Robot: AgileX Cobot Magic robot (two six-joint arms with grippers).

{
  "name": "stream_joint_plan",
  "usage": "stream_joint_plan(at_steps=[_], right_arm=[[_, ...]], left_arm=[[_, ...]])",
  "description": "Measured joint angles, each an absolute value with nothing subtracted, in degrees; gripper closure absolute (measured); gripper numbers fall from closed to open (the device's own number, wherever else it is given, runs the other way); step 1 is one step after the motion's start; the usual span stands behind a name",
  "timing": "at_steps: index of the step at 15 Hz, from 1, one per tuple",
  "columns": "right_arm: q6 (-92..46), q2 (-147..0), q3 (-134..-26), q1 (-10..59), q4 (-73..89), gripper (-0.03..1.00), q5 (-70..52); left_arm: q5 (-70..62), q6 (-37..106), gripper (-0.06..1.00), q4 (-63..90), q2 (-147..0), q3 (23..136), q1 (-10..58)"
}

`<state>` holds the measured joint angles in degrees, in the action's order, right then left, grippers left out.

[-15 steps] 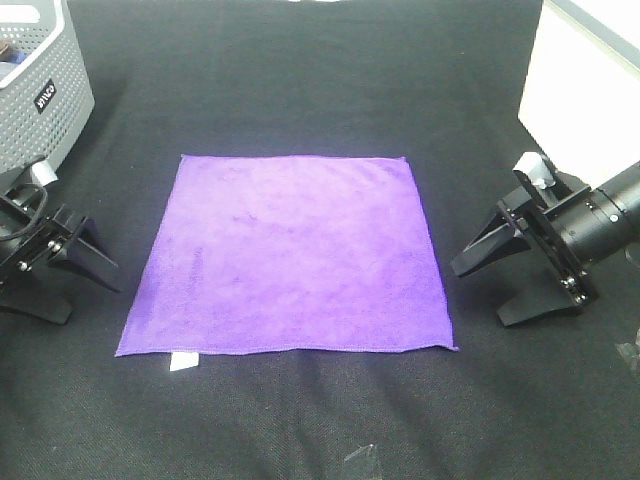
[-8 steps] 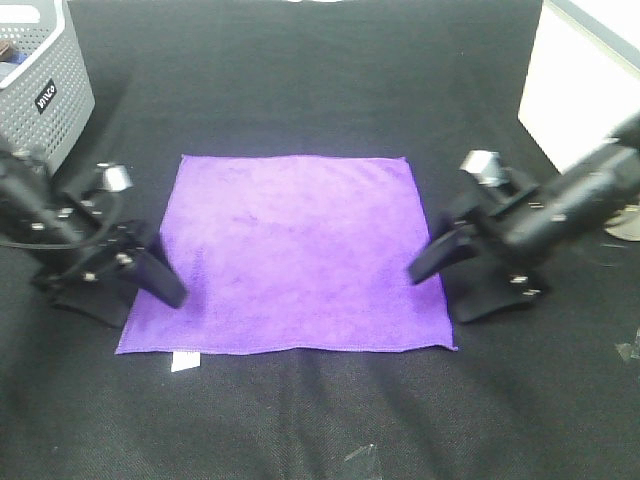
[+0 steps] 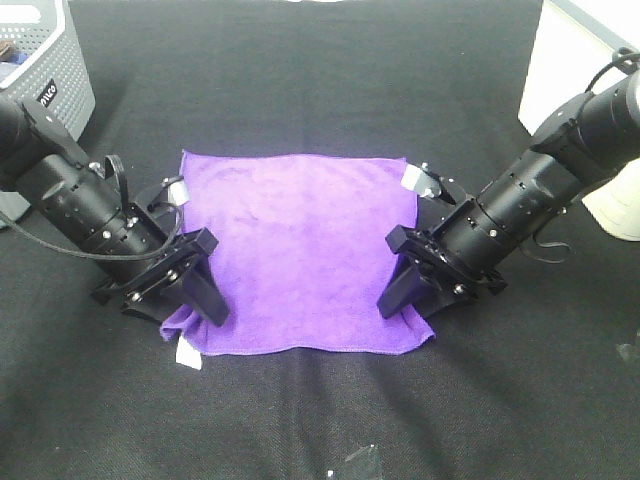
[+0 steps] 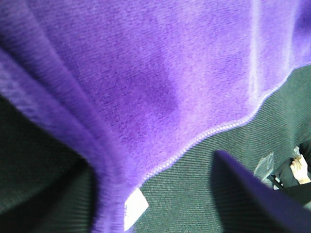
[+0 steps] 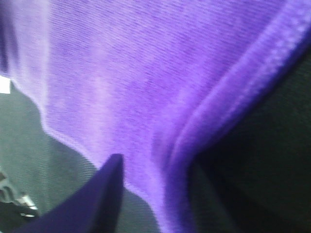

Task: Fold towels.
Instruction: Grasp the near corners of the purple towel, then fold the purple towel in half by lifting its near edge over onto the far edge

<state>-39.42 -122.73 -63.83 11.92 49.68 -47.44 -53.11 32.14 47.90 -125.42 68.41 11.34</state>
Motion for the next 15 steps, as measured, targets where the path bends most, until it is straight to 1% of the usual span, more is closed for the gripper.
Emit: stream_joint_plan(at_steps=[2,3,4,5,7,10,15], right_arm=[[-39.19,-122.73,-64.0,11.92,46.7,0.71,-47.21],[-38.9,-122.73,-64.06,11.92,45.44,0.8,-47.21],[-38.39,-122.73,-64.06,11.92,44.29,0.89,-47.21],[-37.47,-122.73,-64.06,11.92,43.95,0.96,-47.33],[-35.64,-122.73,-64.06,11.92,43.66,0.96,-48.41],[-32.54,-121.41,-63.54,11.92,39.71,0.96,-54.09],[-28.65,-111.61,-62.22,12.38,39.36,0.96,-62.57]], left_arm=[[-53.29,31.51,0.77,46.58,-126.05,68.41,11.46],[-53.29,31.4,0.88,45.72,-126.11,68.41,11.57],[-53.4,31.34,0.93,45.49,-126.22,68.41,11.63],[-53.4,31.34,0.94,45.38,-126.11,68.41,11.69],[-53.34,31.34,0.94,44.58,-125.36,68.18,11.86],[-52.43,31.11,0.94,37.76,-121.01,65.72,12.38],[-52.02,28.76,0.94,37.24,-109.55,58.61,11.75]])
